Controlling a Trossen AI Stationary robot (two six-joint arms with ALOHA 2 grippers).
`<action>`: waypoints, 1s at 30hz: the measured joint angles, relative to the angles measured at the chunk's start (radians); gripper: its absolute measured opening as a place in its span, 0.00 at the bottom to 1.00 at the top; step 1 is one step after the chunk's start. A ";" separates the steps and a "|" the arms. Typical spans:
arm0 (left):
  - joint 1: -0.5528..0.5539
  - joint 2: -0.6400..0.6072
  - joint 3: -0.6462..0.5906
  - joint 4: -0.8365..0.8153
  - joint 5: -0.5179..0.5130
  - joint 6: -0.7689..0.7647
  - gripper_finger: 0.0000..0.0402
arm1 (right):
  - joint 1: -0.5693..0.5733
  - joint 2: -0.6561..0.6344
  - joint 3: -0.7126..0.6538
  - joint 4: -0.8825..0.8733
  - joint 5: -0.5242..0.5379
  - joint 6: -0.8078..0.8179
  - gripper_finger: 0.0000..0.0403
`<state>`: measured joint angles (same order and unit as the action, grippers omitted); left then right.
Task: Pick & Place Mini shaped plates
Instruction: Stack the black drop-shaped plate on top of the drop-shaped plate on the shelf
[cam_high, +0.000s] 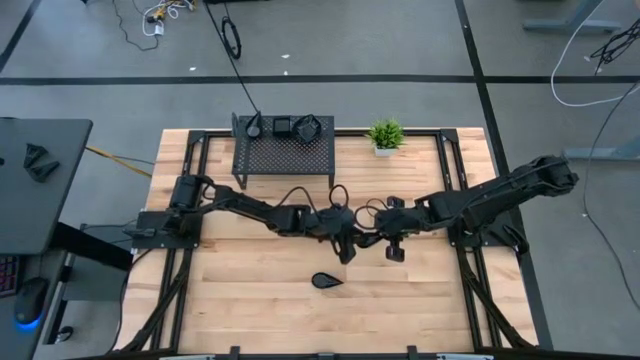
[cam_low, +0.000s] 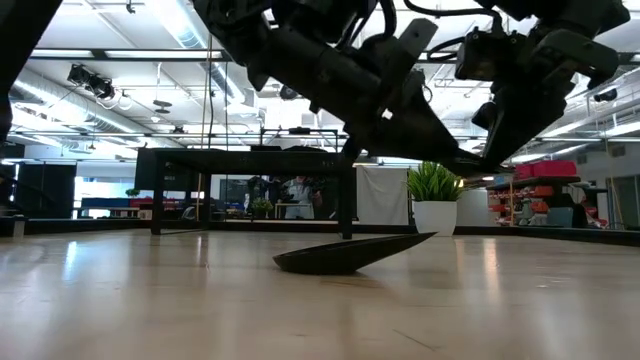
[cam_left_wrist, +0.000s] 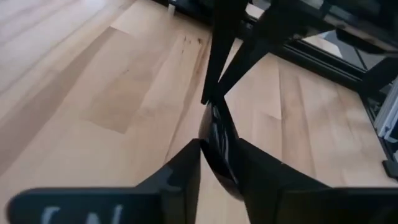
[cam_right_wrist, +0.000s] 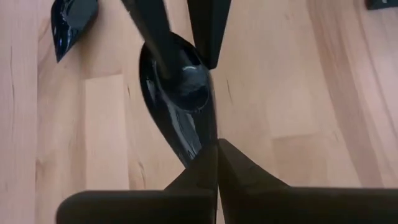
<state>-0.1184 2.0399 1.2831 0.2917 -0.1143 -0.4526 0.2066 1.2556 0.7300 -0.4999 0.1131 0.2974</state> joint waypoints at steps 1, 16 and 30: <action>0.001 0.000 0.000 0.000 0.000 0.001 0.24 | -0.002 0.000 0.000 0.000 0.000 0.000 0.00; 0.000 0.000 0.000 0.004 -0.042 0.030 0.07 | -0.003 0.000 0.017 0.057 0.029 -0.071 0.15; 0.003 -0.164 0.000 -0.315 -0.241 0.056 0.02 | 0.016 -0.171 0.177 -0.090 0.254 -0.124 0.34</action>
<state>-0.1150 1.8762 1.2835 -0.0236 -0.3548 -0.3965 0.2228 1.0848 0.9065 -0.5899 0.3674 0.1732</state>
